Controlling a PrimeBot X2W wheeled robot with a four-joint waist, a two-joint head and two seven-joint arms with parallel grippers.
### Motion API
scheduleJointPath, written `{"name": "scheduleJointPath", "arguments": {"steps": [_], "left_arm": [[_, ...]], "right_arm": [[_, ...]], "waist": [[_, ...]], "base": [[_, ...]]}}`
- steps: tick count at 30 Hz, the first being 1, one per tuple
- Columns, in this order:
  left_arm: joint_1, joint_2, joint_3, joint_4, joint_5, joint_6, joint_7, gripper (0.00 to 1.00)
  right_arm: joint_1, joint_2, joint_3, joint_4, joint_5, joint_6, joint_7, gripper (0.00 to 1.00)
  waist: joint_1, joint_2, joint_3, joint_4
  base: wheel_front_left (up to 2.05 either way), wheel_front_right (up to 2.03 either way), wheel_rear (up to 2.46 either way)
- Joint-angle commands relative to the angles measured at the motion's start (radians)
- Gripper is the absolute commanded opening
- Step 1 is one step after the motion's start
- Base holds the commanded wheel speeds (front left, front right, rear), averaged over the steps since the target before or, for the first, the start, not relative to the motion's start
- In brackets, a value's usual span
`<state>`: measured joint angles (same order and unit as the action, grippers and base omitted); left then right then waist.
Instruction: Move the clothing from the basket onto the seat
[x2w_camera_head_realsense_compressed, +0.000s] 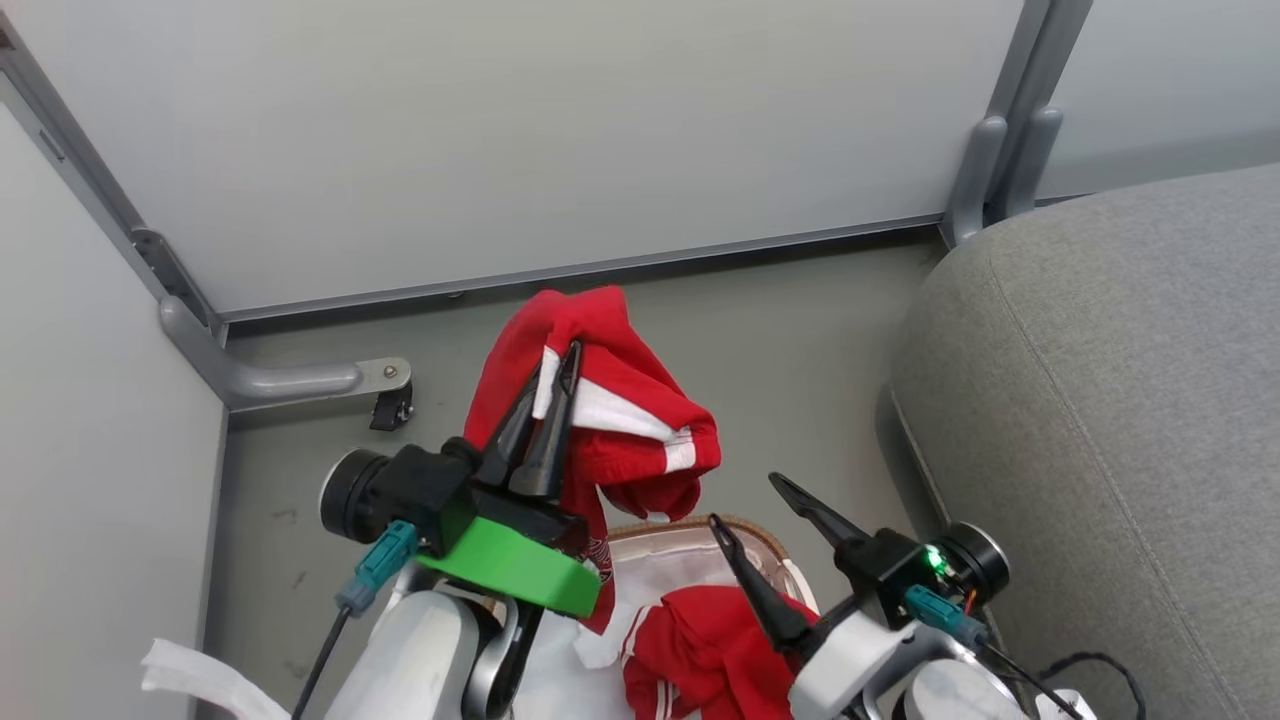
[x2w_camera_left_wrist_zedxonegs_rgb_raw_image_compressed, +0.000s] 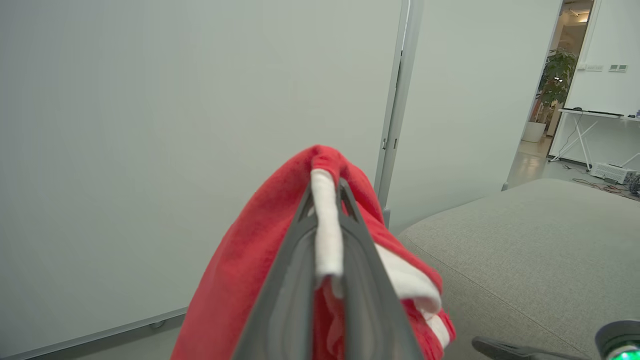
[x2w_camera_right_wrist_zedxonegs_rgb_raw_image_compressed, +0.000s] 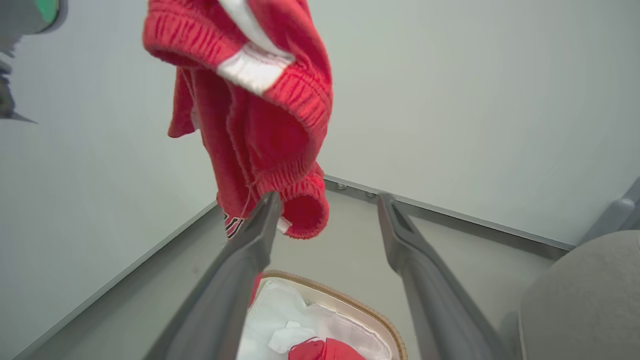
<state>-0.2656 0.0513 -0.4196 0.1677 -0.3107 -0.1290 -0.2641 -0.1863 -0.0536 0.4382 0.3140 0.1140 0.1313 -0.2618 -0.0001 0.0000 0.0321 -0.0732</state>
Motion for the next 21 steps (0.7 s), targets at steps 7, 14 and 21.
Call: {"name": "scheduleJointPath", "arguments": {"steps": [7,14,21], "left_arm": [[-0.045,0.001,-0.055,-0.005,-0.026,-0.003,-0.001,0.00],[-0.058,0.001,-0.096,0.003,-0.040,-0.003,-0.001,0.00],[-0.053,0.001,-0.087,0.020,-0.025,-0.003,-0.001,1.00]], "right_arm": [[-0.153,0.000,0.048,0.084,0.000,-0.001,-0.004,1.00],[-0.234,0.000,0.100,0.130,0.071,-0.001,-0.004,0.27],[-0.215,0.000,0.074,0.100,0.119,-0.001,-0.003,0.00]], "waist": [[0.0001,0.0000,0.037,0.062],[0.0001,0.0000,0.051,0.110],[0.0001,0.0000,0.052,0.108]], "base": [[0.00,0.00,0.00],[0.00,0.00,0.00],[0.00,0.00,0.00]]}}
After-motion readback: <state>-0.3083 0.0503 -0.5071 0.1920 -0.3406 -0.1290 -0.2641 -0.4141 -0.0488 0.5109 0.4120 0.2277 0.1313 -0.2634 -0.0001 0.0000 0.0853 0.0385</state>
